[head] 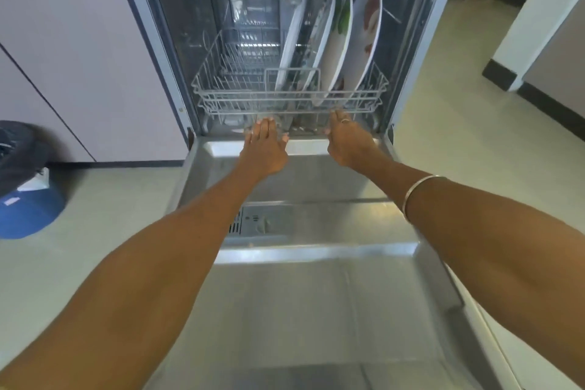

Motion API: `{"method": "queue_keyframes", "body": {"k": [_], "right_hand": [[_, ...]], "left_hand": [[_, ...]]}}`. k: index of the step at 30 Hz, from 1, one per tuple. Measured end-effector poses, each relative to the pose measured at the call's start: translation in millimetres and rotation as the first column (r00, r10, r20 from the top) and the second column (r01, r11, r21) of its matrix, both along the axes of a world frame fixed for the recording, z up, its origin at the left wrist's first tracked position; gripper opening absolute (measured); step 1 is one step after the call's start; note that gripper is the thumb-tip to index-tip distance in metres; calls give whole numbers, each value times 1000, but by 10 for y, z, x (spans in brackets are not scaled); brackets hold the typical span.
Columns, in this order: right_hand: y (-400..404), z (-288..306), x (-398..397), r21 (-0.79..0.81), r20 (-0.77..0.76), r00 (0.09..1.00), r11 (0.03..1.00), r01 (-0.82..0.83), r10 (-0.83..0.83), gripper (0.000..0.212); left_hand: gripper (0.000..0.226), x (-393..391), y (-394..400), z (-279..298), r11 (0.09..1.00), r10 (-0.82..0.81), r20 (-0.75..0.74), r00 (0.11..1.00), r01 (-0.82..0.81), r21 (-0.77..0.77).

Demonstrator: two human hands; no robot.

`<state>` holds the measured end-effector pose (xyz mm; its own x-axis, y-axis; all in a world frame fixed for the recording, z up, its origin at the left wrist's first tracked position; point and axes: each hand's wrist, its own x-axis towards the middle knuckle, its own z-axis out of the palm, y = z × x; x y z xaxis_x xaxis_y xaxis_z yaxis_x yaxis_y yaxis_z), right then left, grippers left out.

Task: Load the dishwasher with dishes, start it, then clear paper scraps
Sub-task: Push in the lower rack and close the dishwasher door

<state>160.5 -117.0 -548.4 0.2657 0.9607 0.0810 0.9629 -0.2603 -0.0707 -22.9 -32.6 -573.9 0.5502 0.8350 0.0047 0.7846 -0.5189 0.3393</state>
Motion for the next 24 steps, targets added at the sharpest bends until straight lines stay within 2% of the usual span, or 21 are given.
{"method": "queue_keyframes", "body": {"k": [4,11,24], "right_hand": [[-336,-199,-142,-10,-59,998,1000,11,-12,55],[-1039,-416,-472,-127,-146,989,992,-11,-8,57],[-2571,-85,-1136,-374,-315,943,927,-19,-108,61]], "left_hand": [[61,-111,-297,-151,999,-23,-19,1000,22,-48],[59,-515,-1037,-220,982,-19,-71,997,5,-187],[55,-1299,-2719,79,938,-60,-121,991,14,-346]]}}
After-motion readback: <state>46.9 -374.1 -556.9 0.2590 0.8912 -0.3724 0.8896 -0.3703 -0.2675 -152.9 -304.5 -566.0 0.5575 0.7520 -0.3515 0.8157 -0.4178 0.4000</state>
